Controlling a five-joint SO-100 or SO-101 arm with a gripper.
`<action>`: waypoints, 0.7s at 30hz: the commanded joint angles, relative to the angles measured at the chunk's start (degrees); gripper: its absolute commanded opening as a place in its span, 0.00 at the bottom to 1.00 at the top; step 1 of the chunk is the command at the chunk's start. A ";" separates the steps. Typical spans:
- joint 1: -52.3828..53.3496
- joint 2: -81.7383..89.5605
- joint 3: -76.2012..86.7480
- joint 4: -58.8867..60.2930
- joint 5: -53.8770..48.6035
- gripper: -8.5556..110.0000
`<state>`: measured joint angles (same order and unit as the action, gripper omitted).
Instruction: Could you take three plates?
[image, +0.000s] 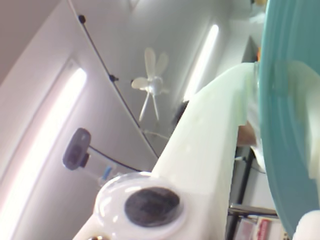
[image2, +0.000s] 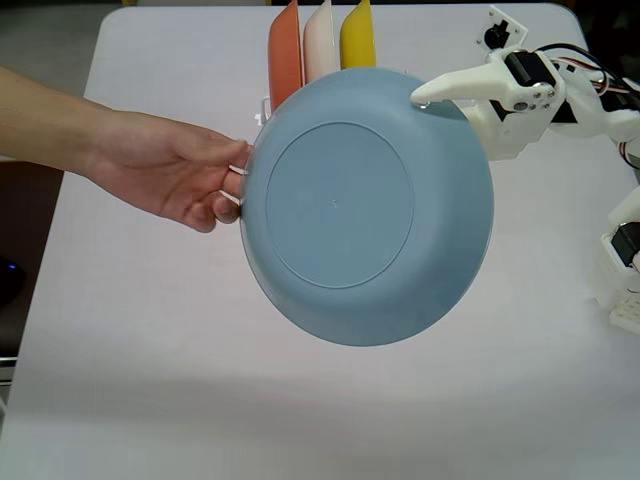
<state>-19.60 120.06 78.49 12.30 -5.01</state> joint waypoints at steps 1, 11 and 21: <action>0.97 0.97 -0.88 -1.93 0.62 0.07; 5.10 3.16 -0.35 9.05 -5.89 0.49; 13.18 9.58 -0.35 19.34 -18.63 0.49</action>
<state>-8.70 124.72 79.01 29.62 -20.92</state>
